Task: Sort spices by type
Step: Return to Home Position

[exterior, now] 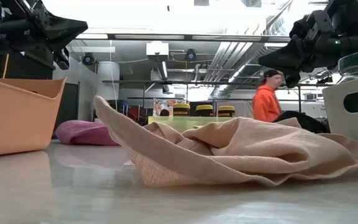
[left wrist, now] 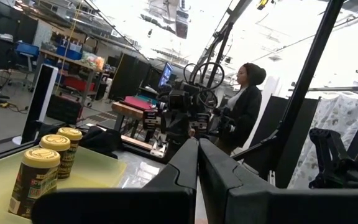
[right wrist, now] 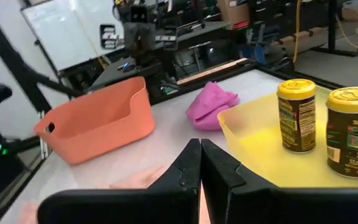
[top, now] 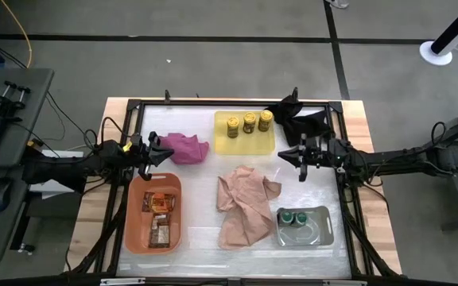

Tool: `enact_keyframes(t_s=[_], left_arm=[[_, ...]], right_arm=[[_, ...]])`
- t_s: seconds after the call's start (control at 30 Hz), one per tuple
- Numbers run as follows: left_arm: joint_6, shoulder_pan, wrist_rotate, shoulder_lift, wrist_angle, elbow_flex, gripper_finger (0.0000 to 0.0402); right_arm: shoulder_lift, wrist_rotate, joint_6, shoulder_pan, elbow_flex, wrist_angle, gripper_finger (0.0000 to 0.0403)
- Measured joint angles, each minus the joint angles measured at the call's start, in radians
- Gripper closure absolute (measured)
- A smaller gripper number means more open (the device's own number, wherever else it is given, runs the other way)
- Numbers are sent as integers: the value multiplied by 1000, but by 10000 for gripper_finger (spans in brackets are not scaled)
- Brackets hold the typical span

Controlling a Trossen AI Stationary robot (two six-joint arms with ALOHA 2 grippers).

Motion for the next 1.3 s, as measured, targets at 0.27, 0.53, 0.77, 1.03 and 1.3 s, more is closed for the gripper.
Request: enact_keyframes(t_s=[0.27,0.53,0.77,1.03,1.3], left_arm=[[0,0,0,0,0,0,401],[0,0,0,0,0,0,401],[0,0,0,0,0,0,401],[0,0,-1,0,-3,0,401],[0,0,-1,0,-15,0,401]], right_arm=[[0,-45,-41,0,0,-19,403],[0,-64,-77,1,0,-20,403],[-15,-68,-20,1,-92,107,403],[-101,-82,-8,9,-121,80,403],[-452,-62,-98,37,-121,-230,403]])
